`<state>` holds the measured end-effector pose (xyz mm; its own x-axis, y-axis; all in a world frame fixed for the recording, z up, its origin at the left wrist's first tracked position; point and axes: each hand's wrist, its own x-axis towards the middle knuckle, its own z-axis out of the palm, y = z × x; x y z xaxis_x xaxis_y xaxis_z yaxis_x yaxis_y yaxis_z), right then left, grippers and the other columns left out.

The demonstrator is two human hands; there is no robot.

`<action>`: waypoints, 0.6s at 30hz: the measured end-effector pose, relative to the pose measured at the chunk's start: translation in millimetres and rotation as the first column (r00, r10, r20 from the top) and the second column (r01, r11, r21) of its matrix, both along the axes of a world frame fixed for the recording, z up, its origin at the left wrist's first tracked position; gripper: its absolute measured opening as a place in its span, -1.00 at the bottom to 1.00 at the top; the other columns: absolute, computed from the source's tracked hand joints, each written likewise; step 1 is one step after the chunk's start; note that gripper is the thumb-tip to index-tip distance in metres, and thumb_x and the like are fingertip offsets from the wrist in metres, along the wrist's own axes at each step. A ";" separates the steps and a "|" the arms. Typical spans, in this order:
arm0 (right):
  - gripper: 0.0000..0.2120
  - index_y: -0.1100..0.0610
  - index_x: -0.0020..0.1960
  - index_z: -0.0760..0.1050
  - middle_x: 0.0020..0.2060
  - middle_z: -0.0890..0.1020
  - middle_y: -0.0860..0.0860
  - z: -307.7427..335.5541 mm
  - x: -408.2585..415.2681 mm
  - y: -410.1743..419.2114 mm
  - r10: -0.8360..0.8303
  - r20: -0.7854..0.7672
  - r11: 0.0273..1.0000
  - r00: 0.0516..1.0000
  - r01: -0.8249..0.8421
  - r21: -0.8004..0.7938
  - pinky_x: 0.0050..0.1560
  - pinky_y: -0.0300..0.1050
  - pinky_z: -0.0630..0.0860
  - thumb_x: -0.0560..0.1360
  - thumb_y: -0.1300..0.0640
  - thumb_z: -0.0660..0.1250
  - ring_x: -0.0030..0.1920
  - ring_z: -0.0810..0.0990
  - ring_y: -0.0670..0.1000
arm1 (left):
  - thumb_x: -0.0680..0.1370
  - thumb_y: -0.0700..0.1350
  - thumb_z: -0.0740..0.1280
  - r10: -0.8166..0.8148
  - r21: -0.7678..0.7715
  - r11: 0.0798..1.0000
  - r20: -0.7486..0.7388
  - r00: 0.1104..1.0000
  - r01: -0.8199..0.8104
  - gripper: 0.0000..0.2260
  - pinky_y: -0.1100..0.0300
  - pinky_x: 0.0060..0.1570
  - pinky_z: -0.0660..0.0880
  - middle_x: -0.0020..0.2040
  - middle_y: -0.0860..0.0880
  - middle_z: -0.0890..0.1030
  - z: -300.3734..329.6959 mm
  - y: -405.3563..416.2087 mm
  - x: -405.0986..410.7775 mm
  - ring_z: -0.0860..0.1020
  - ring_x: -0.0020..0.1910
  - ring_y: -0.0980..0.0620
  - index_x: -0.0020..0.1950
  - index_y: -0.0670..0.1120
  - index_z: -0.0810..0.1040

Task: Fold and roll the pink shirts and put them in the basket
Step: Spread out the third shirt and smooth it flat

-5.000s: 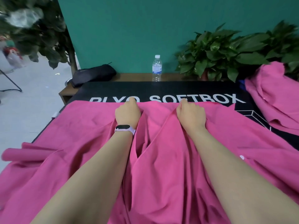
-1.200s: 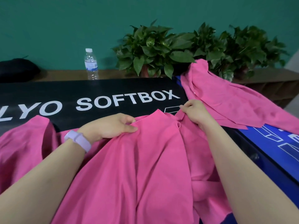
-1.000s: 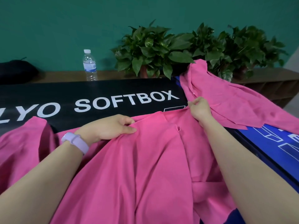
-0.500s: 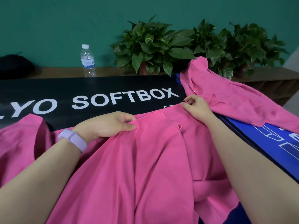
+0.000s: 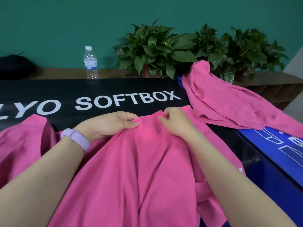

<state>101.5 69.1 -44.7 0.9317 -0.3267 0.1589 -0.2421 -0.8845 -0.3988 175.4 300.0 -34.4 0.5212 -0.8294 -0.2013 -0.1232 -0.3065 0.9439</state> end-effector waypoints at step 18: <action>-0.83 0.09 -0.03 0.52 -0.08 0.65 0.18 -13.9 -10.1 -60.1 -0.318 0.151 0.939 0.936 0.333 -0.091 -0.10 0.05 0.43 0.61 -0.01 0.32 0.01 0.61 0.29 | 0.55 -0.04 0.38 -0.235 0.136 0.952 -0.253 0.938 0.275 -0.69 0.18 -0.21 0.62 -0.05 -0.09 0.66 16.4 24.6 -11.2 0.63 -0.23 0.05 0.19 -0.23 0.58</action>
